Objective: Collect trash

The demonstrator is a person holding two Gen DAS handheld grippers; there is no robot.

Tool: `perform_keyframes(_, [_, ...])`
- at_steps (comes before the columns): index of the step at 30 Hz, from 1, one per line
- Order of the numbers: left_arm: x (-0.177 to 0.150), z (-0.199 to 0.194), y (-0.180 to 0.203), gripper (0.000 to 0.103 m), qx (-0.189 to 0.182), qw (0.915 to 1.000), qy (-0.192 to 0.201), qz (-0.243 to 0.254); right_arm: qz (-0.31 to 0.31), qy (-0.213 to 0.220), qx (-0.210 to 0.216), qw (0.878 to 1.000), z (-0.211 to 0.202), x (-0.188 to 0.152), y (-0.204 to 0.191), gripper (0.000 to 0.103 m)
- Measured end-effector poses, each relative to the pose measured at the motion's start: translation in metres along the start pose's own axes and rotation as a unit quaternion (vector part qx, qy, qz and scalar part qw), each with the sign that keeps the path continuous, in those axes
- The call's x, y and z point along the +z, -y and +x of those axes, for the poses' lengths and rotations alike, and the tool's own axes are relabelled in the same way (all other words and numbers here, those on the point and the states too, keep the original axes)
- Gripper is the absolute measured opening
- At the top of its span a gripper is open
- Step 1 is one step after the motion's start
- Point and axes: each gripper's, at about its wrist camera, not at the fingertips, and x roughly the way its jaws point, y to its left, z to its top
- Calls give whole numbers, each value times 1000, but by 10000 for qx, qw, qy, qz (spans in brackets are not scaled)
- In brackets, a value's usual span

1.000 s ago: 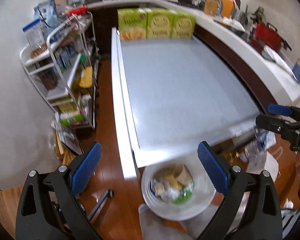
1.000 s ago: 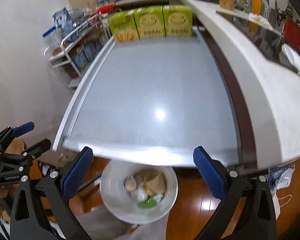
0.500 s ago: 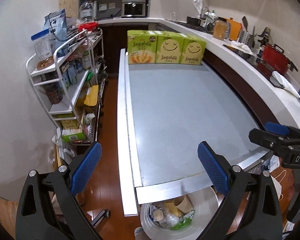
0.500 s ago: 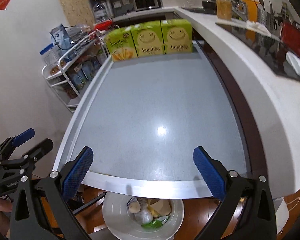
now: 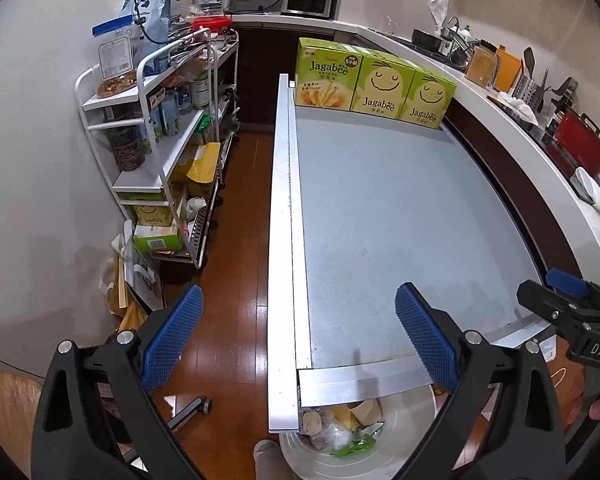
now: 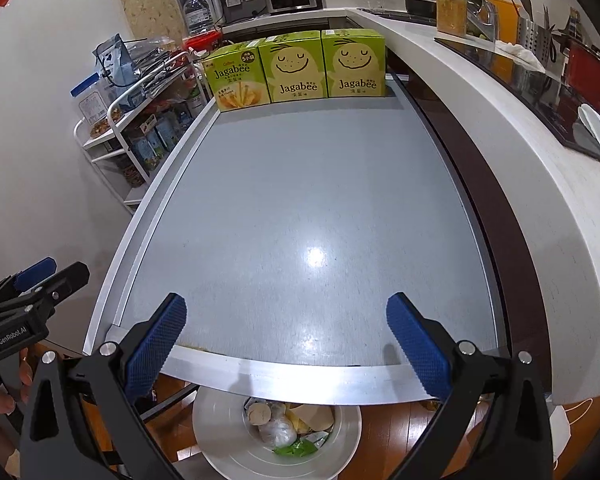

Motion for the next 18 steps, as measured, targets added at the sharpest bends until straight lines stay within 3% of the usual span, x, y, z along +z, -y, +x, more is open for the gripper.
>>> perform_keyframes(18, [4, -2, 2, 98, -34, 10000, 39, 2, 40, 66, -48, 10000, -5, 2, 2, 98])
